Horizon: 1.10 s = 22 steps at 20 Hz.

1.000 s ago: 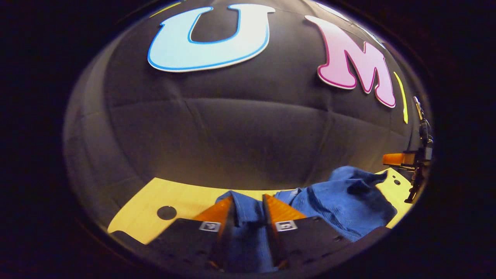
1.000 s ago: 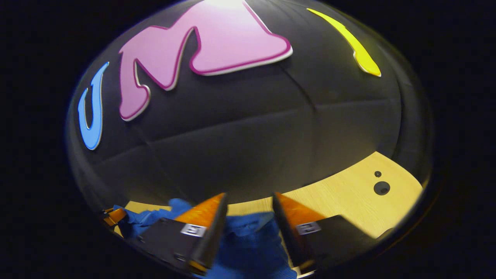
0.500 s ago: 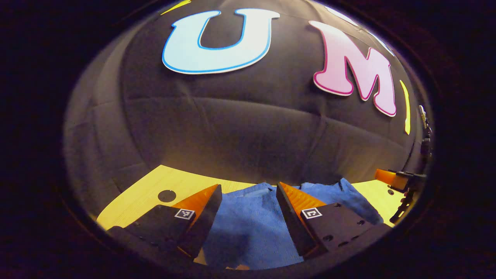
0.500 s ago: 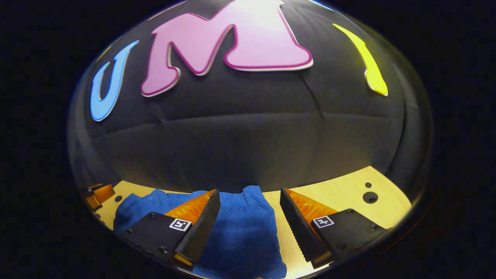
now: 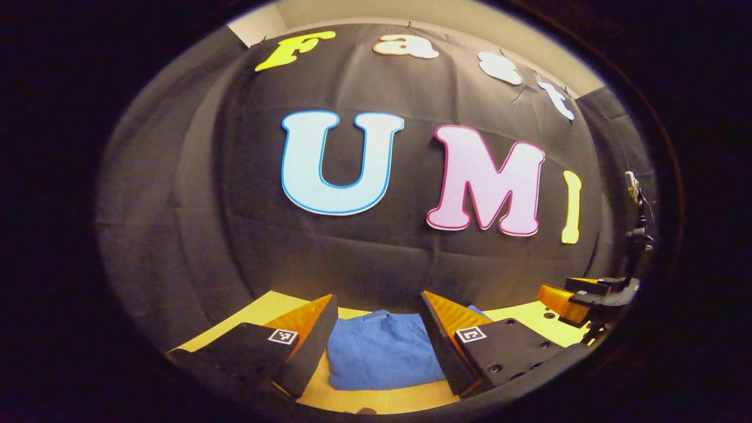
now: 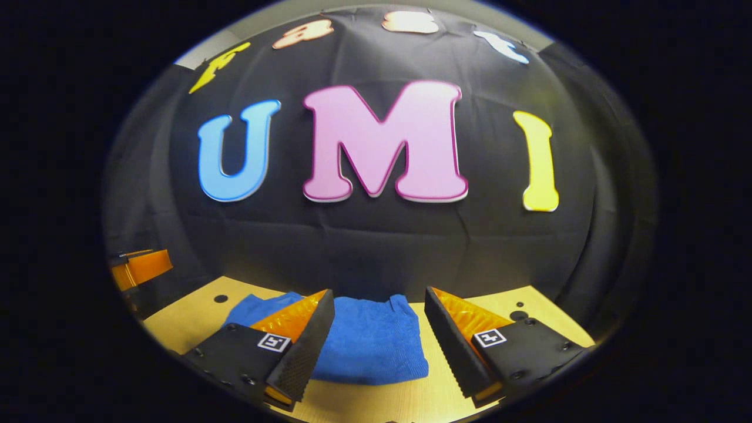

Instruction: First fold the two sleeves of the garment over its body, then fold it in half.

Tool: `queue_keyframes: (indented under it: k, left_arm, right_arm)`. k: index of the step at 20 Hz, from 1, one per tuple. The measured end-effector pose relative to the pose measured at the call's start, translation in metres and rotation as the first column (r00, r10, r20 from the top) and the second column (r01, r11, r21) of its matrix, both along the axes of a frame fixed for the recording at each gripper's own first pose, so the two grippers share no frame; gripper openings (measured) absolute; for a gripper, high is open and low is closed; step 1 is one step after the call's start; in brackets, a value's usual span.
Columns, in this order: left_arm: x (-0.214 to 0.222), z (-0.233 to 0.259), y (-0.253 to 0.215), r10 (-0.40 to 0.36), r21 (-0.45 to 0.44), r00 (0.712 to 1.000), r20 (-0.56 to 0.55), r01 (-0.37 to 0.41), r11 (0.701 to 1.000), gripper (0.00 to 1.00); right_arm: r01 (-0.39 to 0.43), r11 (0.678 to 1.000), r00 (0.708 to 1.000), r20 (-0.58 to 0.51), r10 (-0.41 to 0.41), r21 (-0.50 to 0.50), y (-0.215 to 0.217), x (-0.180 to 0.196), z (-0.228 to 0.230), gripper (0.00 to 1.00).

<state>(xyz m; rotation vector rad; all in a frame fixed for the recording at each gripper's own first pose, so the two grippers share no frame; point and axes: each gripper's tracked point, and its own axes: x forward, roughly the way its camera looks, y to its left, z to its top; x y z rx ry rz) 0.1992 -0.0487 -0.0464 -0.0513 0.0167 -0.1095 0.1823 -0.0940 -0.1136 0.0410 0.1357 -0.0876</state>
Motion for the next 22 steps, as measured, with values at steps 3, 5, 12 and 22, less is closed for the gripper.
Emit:
queue_keyframes:
  k: [3,5,12,22]
  left_arm:
    - [-0.069,0.023,-0.002,-0.014,-0.038,1.0,0.028,0.015,0.999,0.8]
    - [-0.121,0.032,0.001,-0.011,-0.122,0.999,0.047,0.017,0.992,0.8]
    - [-0.266,0.055,0.032,0.096,-0.094,0.969,0.23,-0.076,0.993,0.82]
    - [-0.329,0.03,0.007,0.038,0.065,0.983,0.179,-0.05,0.997,0.84]
  right_arm:
    - [-0.025,0.999,0.998,0.06,0.027,-0.029,0.015,-0.062,0.037,0.96]
    - [-0.047,0.997,0.998,0.048,0.05,-0.053,0.024,-0.104,0.046,0.96]
    - [-0.144,0.989,0.989,0.018,0.144,-0.04,0.053,-0.218,0.061,0.98]
    - [-0.265,0.964,0.964,-0.043,0.264,-0.025,0.11,-0.262,0.053,0.98]
